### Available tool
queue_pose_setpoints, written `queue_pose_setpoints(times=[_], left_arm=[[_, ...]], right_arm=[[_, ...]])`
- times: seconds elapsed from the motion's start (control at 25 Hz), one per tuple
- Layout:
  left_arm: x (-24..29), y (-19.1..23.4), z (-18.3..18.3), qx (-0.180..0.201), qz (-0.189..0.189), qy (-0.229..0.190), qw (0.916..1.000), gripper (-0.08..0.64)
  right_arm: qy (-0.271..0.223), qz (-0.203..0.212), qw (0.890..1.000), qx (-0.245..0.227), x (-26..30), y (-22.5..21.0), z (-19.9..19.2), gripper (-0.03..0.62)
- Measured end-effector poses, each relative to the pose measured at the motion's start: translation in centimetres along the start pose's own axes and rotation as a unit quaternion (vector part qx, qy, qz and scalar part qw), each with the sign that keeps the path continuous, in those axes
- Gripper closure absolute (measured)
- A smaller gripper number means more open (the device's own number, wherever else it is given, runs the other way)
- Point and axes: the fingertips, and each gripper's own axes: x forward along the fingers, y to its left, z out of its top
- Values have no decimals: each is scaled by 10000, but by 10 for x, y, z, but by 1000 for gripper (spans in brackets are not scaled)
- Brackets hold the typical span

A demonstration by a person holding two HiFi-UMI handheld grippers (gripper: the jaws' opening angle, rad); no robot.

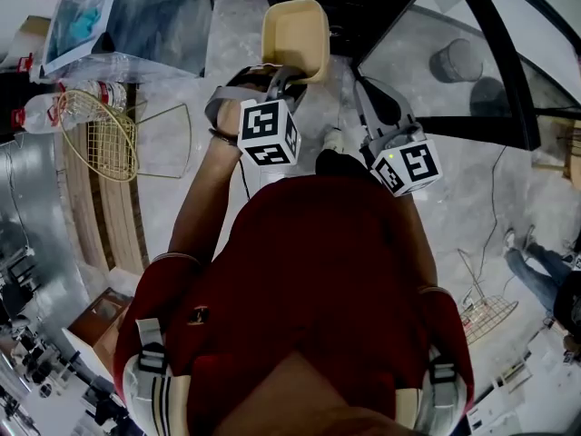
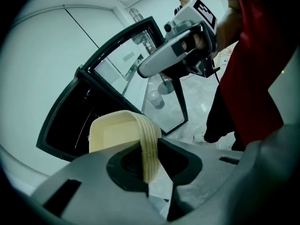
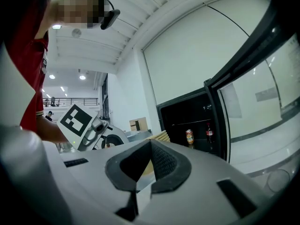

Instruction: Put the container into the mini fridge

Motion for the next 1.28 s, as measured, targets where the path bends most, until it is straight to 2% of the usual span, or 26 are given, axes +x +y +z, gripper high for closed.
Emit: queue_pose_setpoints(times=[0.24,0.76,0.96,1.28], left_arm=[[30,37,19,-81,123,142,9998,480],[65,67,24,-120,139,456,9988,480],[77,83,15,-89,142,543,9984,480],[107,118,-3,36,198,585,9981,480]], right_arm=[[-62,169,9998,-22,6,-43,13,592],[-22,321,9994,155,9,-74,13,592],[69,217,9995,241,10,-80,8,592],[104,-267,9994,189,11,-94,12,592]])
